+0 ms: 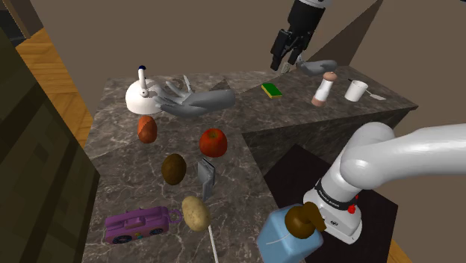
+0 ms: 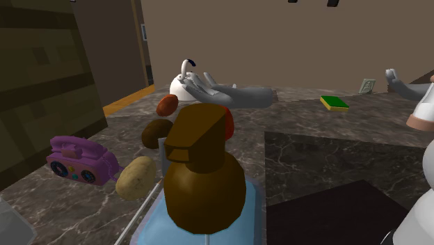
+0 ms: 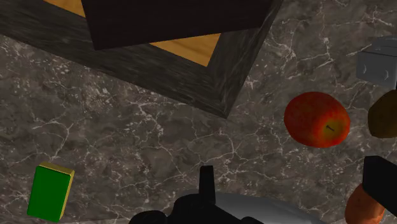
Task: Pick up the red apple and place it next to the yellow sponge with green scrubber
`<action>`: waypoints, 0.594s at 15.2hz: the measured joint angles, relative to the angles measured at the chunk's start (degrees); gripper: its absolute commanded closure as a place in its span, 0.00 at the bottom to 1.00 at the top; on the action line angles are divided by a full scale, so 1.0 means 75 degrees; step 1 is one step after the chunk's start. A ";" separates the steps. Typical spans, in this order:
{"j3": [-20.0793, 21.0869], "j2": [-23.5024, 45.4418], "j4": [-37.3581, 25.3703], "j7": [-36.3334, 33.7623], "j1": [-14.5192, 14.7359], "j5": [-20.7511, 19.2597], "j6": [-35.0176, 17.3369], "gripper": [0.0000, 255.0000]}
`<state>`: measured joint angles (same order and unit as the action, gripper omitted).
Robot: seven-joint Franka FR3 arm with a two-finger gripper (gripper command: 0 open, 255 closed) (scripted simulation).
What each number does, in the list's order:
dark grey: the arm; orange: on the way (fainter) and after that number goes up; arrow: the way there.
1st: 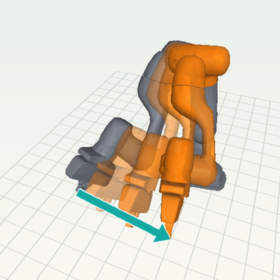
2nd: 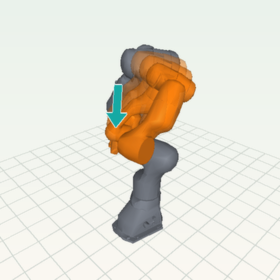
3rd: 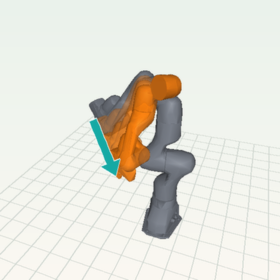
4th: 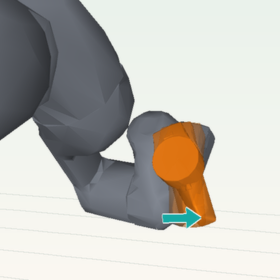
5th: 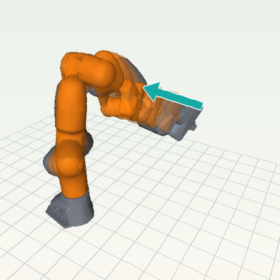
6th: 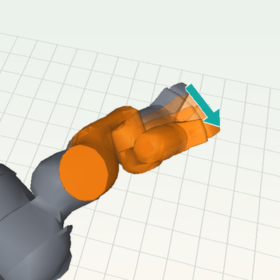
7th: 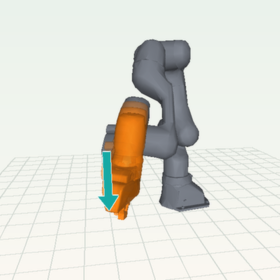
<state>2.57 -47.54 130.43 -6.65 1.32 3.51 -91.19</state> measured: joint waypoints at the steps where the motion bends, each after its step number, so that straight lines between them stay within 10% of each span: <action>1: 0.0000 0.0000 0.0000 0.0000 0.0000 0.0000 0.0000 0.00; 9: 0.0571 0.1130 0.0494 0.0260 0.0482 0.0213 -0.1357 0.00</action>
<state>6.85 -39.07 134.14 -4.70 4.94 5.10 -101.37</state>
